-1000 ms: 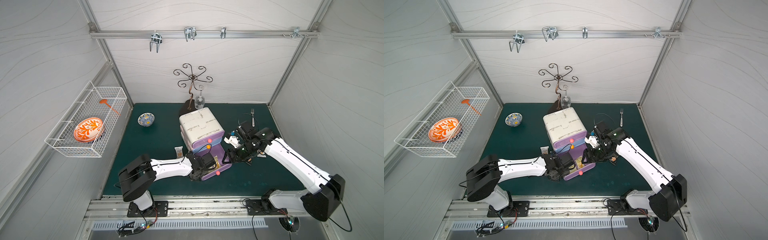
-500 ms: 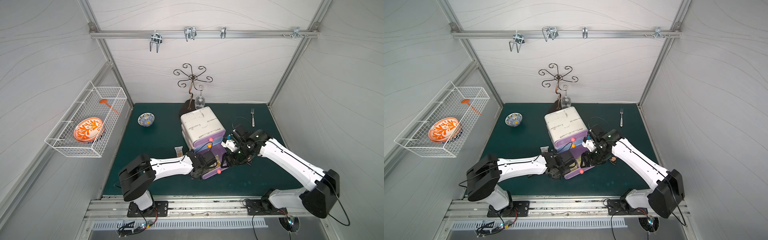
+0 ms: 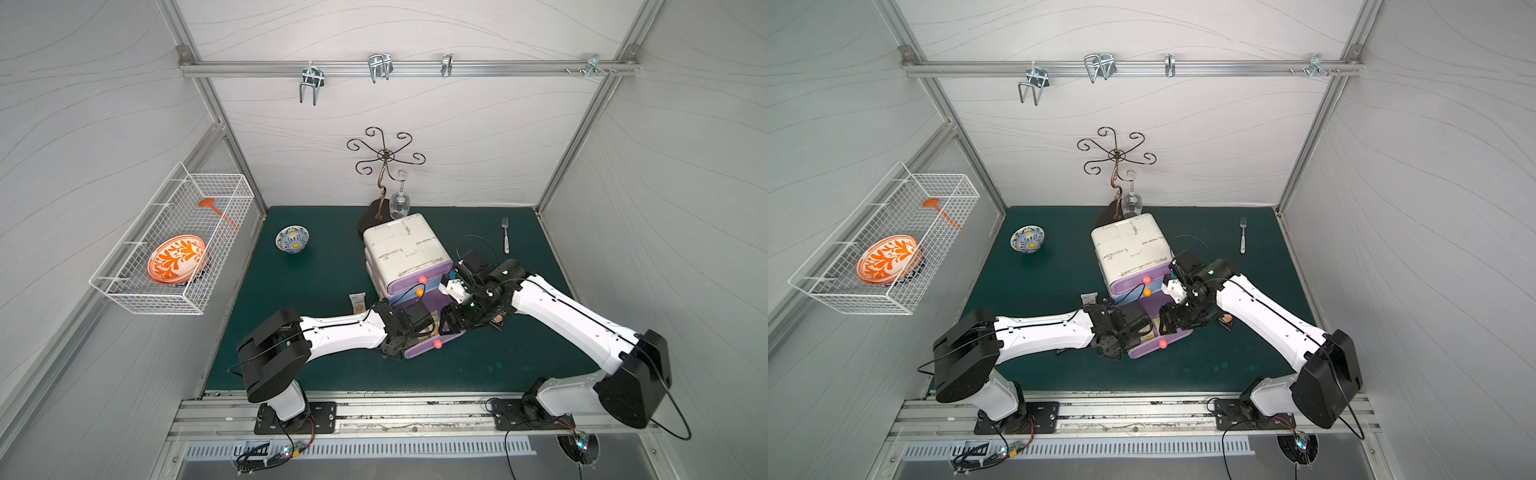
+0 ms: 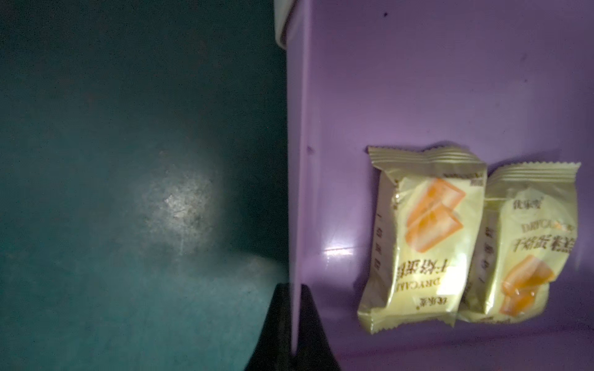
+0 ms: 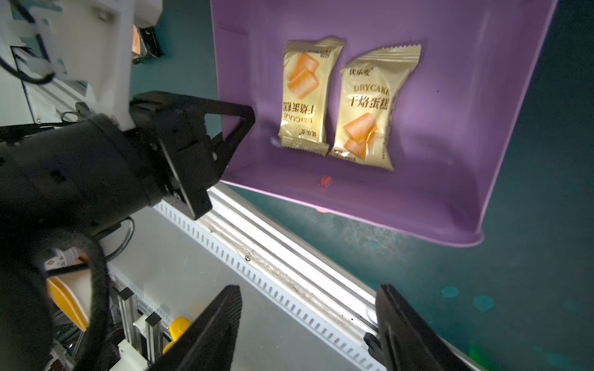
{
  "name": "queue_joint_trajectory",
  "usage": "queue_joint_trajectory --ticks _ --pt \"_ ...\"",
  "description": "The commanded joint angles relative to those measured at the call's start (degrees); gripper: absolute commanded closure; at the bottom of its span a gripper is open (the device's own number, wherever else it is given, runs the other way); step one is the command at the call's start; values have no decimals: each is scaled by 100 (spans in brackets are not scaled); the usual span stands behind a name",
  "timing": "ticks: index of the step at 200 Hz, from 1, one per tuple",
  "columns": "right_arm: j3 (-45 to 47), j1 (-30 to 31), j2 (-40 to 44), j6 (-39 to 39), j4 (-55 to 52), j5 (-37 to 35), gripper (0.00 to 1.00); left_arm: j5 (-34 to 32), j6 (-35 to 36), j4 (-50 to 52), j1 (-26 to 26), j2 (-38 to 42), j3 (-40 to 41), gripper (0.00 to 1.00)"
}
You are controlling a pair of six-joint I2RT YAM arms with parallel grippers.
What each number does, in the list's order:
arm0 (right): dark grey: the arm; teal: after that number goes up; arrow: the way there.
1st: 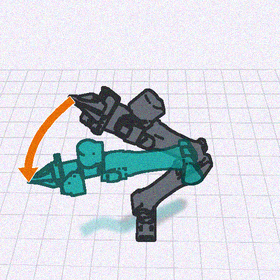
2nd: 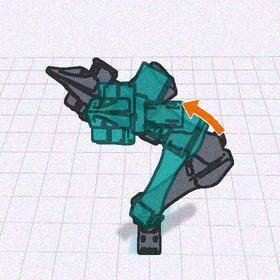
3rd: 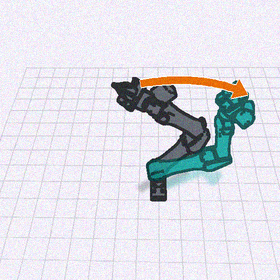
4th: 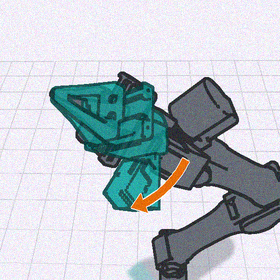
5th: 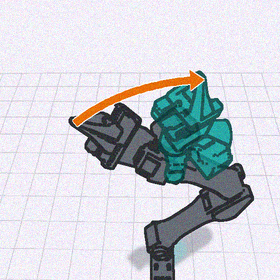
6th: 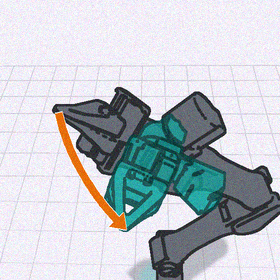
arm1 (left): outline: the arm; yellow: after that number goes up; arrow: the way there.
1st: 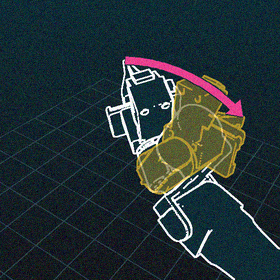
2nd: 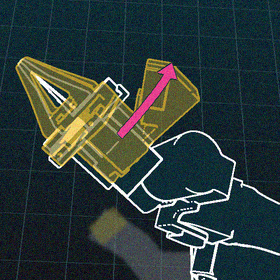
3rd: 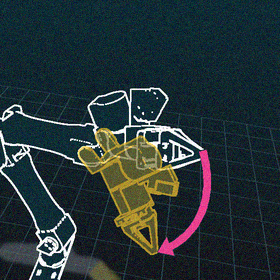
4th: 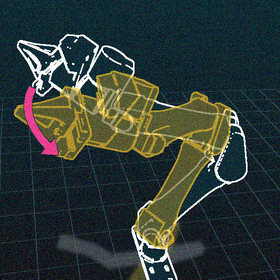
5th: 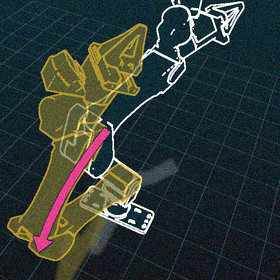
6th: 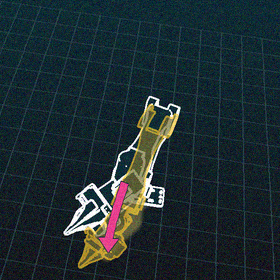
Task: Take the cookies out of the drawer
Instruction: Pick up the cookie from the drawer.
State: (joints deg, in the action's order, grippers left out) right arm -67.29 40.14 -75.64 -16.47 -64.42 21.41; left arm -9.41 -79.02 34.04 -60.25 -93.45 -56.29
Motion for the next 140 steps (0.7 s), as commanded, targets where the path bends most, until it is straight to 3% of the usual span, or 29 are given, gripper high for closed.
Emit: queue_joint_trajectory --ticks 1,140 --pt "3 119 -131 -19 168 -343 29 -172 308 -377 4 23 -444 100" --pt "-122 577 -1026 329 948 -1158 30 -165 308 -394 31 -11 -433 100"
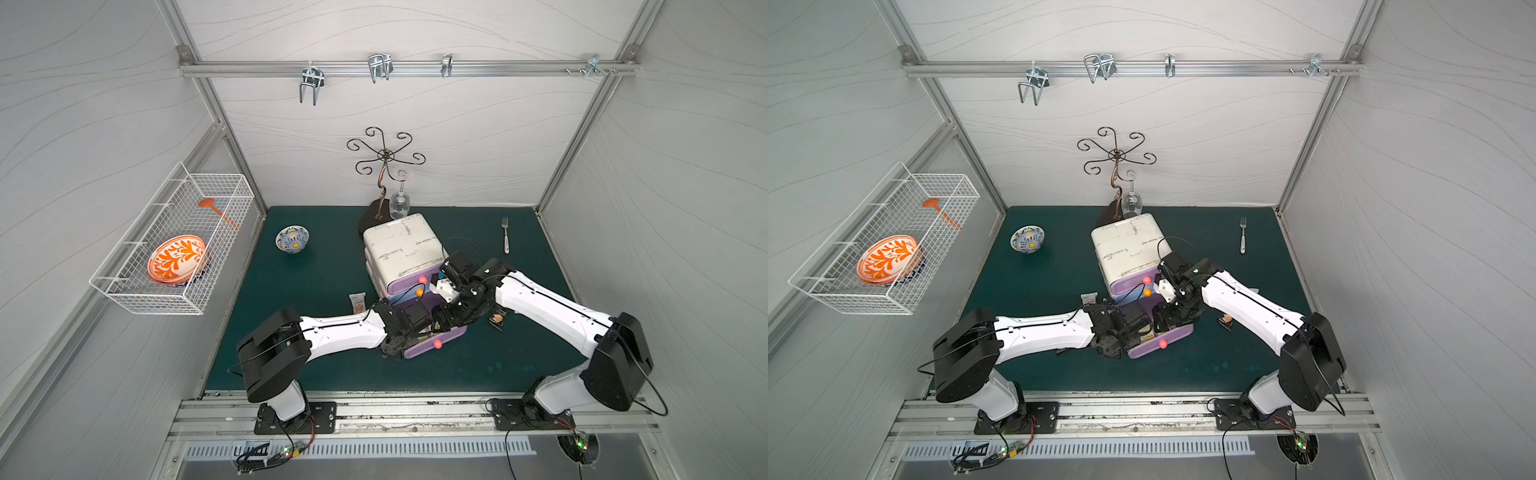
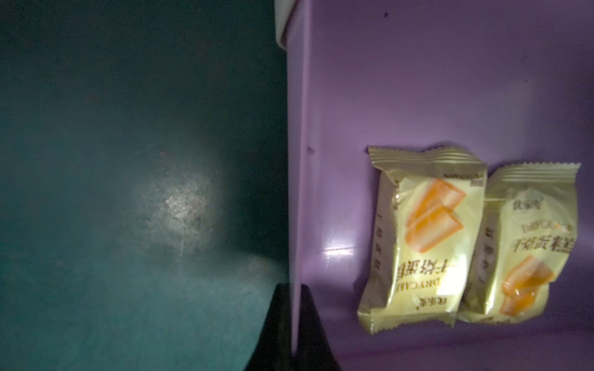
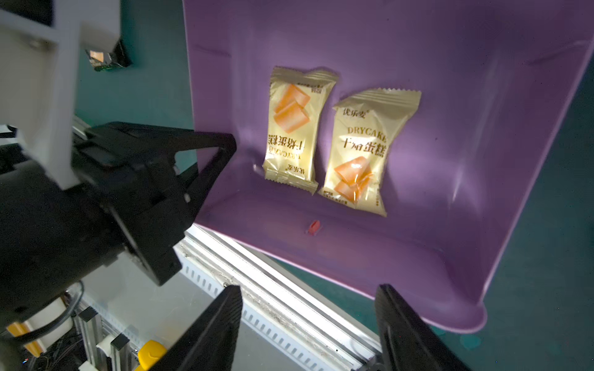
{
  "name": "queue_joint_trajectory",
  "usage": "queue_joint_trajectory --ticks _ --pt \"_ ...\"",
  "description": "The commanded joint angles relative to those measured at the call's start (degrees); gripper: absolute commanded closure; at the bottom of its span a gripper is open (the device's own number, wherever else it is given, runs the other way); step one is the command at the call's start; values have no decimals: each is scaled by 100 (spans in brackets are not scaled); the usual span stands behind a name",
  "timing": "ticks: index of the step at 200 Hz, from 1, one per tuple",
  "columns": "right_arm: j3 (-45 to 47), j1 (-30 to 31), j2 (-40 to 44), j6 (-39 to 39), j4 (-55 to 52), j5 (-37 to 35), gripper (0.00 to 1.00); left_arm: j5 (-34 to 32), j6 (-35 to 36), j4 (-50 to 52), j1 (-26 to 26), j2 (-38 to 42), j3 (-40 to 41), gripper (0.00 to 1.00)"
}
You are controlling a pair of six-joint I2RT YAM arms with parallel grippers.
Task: Take the cookies out of the drawer
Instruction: Pick up the cookie from the drawer.
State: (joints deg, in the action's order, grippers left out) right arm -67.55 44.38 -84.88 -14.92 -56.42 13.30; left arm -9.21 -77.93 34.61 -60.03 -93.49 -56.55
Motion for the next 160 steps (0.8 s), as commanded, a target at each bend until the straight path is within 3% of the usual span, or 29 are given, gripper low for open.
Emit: queue_joint_trajectory --ticks 1,78,160 --pt "-94 156 -105 183 158 -364 30 -185 199 -453 9 -9 -412 100" --pt "376 474 -295 371 981 -1591 29 -177 138 -503 14 -86 -440 100" --pt "737 559 -514 261 1732 -1553 24 -175 85 -570 46 -108 -445 100"
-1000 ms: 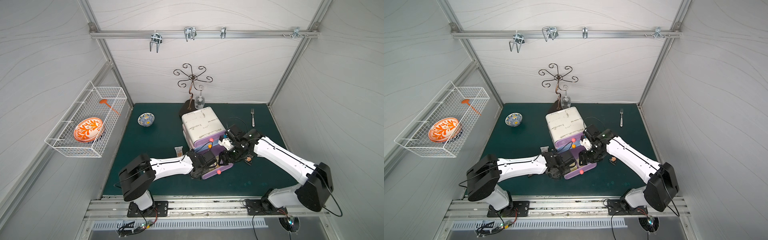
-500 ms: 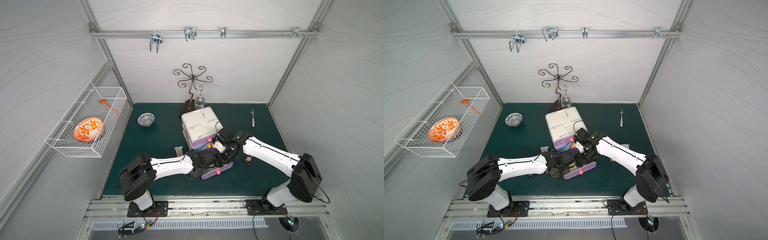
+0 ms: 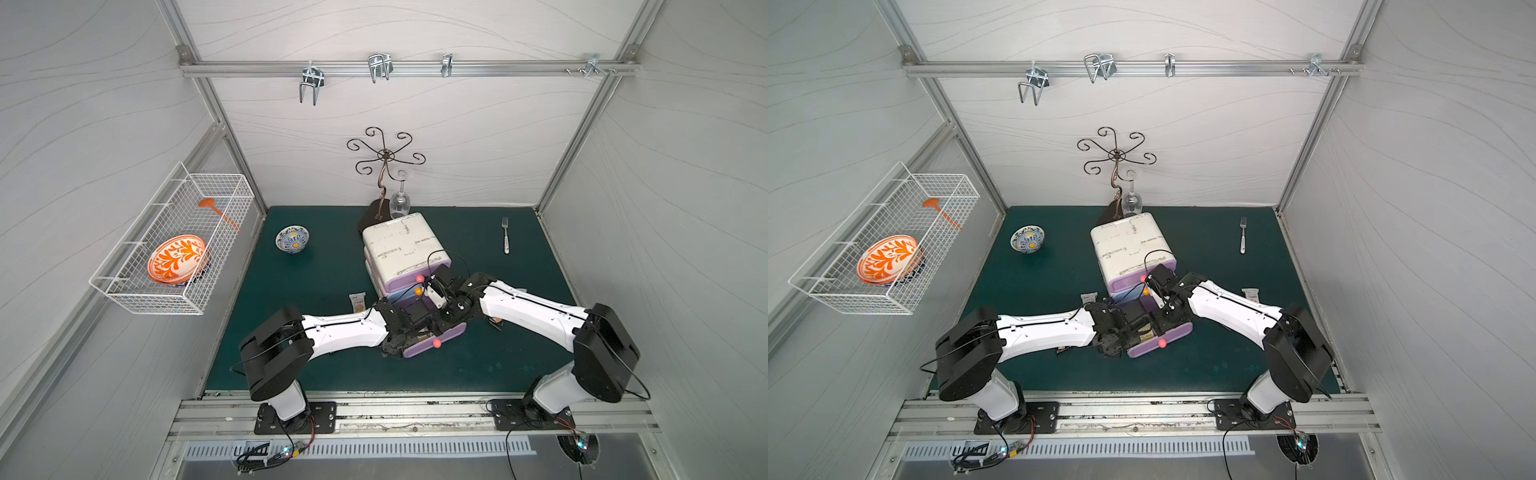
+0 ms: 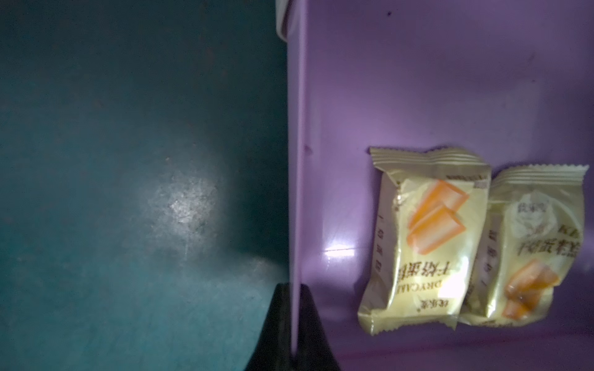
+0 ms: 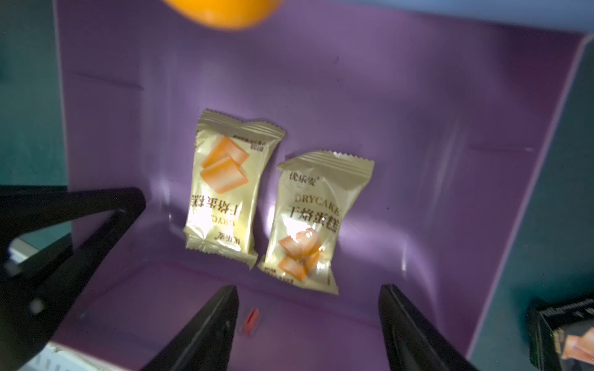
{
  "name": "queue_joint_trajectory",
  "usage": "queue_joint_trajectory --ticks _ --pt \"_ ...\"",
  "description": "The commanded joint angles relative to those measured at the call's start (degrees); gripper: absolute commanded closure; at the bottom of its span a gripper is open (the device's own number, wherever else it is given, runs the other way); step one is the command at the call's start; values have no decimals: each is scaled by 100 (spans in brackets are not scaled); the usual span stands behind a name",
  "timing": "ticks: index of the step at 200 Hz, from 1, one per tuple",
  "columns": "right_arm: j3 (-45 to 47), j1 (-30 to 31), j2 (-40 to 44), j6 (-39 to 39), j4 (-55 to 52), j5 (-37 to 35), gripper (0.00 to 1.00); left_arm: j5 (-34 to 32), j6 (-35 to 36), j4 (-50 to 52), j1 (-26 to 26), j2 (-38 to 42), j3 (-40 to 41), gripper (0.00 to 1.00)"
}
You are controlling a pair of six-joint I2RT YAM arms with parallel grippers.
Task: Take the cookies out of the drawer
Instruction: Pick up the cookie from the drawer.
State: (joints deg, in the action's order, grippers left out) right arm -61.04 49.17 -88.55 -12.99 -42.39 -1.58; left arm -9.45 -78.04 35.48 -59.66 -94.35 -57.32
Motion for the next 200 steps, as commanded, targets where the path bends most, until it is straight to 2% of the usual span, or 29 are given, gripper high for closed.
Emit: queue_joint_trajectory --ticks 1,72,122,175,200 --pt "93 78 -150 69 333 -63 24 -152 96 -657 12 -22 -368 100" --pt "224 124 -524 139 544 -642 22 -117 122 -710 78 -55 -429 100" --pt "204 198 -749 73 577 -1145 25 -94 114 -727 103 -83 -420 100" --pt "87 269 -1019 -84 727 -1218 31 -65 149 -744 155 -151 -490 100" --pt "-2 269 -1072 -88 770 -1139 37 -79 166 -689 204 -126 -490 100"
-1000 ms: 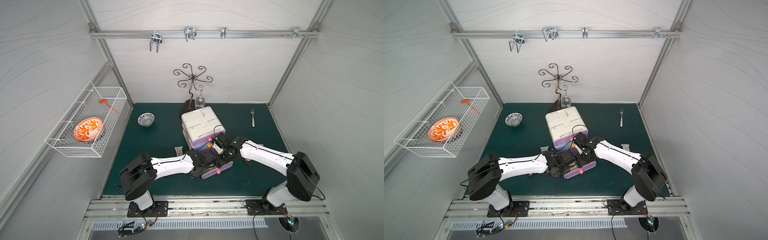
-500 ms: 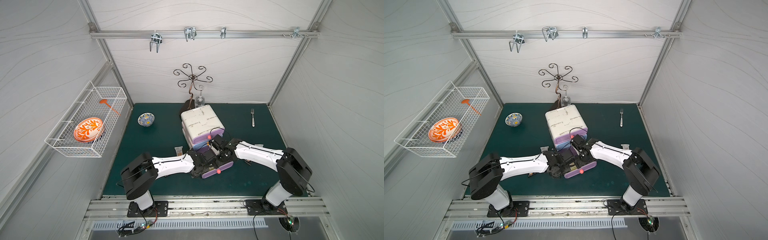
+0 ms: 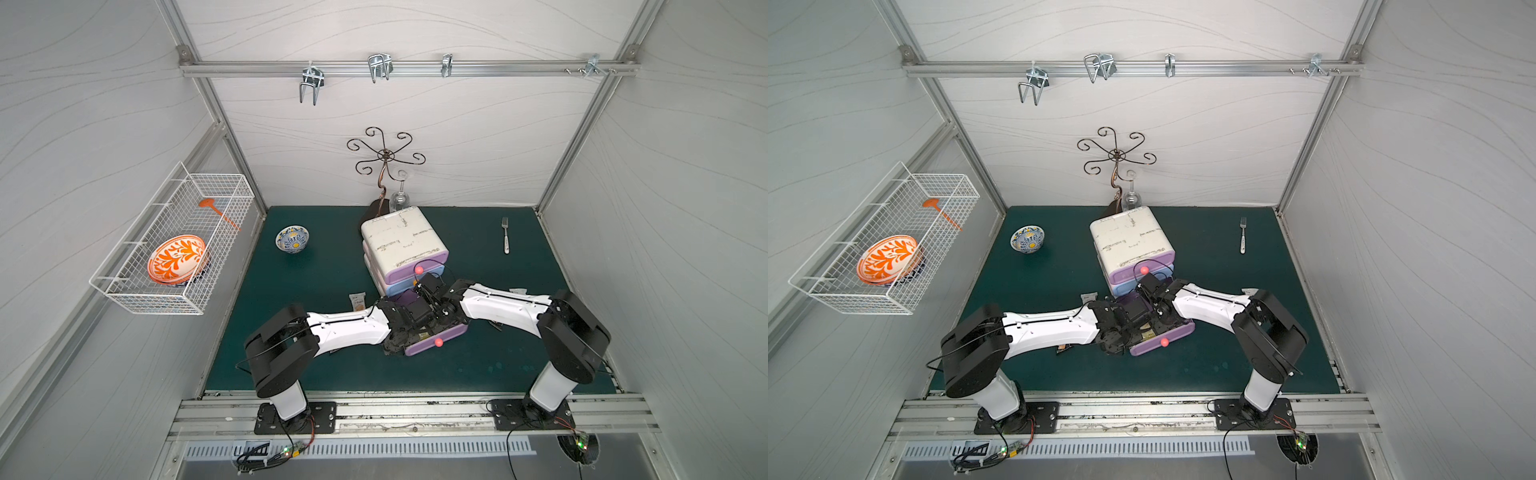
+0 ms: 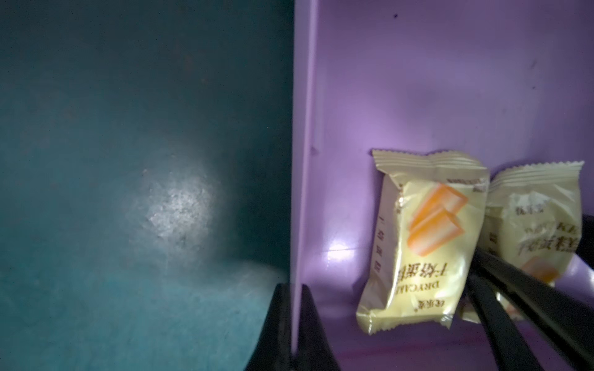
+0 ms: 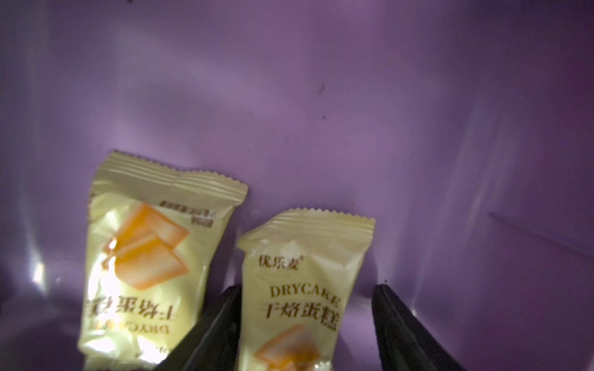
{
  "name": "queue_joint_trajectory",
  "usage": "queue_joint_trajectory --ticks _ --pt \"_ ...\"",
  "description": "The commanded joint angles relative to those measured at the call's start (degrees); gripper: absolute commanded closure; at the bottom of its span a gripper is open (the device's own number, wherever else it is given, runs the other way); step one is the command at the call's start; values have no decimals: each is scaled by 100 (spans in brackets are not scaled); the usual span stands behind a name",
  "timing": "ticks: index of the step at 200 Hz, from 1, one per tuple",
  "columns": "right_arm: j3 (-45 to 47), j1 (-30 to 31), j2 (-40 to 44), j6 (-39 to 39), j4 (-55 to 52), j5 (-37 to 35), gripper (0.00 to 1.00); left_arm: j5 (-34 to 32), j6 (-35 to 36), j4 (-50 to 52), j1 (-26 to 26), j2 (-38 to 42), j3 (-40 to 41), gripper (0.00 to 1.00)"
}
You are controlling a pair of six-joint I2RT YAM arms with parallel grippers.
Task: Take the cookies out of the drawer
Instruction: Pick up the cookie from the drawer.
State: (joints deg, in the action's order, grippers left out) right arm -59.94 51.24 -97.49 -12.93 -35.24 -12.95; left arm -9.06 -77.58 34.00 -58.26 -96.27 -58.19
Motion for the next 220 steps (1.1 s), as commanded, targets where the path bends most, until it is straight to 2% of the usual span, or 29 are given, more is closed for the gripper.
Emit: queue_joint_trajectory --ticks 1,46,80,220 --pt "-113 61 -180 -95 54 -4 37 -116 120 -538 67 70 -398 100" --pt "-184 36 -115 -78 103 37 51 -181 156 -465 189 136 -389 100" --pt "-246 -108 18 -110 88 167 57 -221 241 -401 302 136 -453 100" --pt "-486 -904 787 -220 17 1112 61 -241 445 -324 473 -135 -708 100"
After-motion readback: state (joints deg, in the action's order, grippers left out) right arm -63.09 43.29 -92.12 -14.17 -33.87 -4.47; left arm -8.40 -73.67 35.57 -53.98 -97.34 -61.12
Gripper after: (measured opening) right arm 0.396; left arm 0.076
